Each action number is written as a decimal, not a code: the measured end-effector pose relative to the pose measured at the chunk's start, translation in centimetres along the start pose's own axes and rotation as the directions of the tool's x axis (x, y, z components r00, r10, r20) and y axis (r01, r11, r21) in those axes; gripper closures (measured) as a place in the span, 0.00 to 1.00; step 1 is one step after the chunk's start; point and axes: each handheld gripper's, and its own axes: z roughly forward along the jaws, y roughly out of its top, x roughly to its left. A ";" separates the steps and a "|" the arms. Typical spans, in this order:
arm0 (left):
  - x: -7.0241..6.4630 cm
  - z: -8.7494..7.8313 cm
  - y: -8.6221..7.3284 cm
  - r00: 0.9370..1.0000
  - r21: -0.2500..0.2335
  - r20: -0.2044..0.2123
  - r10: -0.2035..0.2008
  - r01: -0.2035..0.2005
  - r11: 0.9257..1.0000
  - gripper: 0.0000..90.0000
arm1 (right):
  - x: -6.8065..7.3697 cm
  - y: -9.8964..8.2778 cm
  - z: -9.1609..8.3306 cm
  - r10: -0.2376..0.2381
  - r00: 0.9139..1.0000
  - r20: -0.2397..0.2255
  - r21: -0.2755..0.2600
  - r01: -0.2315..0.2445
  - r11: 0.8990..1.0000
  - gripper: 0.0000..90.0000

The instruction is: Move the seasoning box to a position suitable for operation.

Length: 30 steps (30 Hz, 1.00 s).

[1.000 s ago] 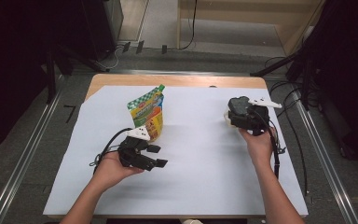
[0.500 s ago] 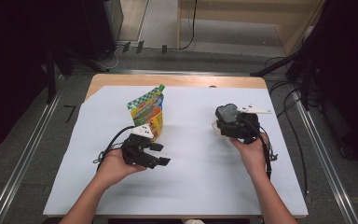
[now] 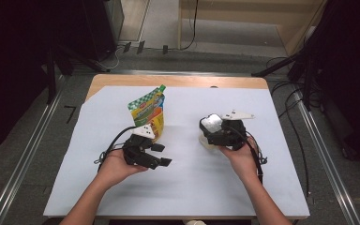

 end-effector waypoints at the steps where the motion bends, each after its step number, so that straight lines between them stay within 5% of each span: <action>1: 0.0 0.0 0.0 1.000 -0.002 0.000 0.000 0.000 1.000 0.40 | 0.2 -0.1 0.1 -0.012 1.000 0.007 -0.018 0.012 1.000 0.20; 20: 0.0 0.0 -0.1 1.000 0.000 0.001 -0.006 0.006 1.000 0.40 | 0.2 -1.1 -0.7 0.002 1.000 0.007 0.005 -0.002 1.000 0.20; 24: 0.1 0.0 -0.1 1.000 -0.001 0.001 -0.010 0.010 1.000 0.40 | 0.5 -1.3 -0.8 -0.025 1.000 0.014 0.029 0.025 0.999 0.19; 30: 0.1 0.0 -0.1 1.000 -0.003 0.003 -0.015 0.015 1.000 0.40 | 0.1 -1.1 -1.5 0.017 1.000 -0.022 0.026 -0.016 1.000 0.17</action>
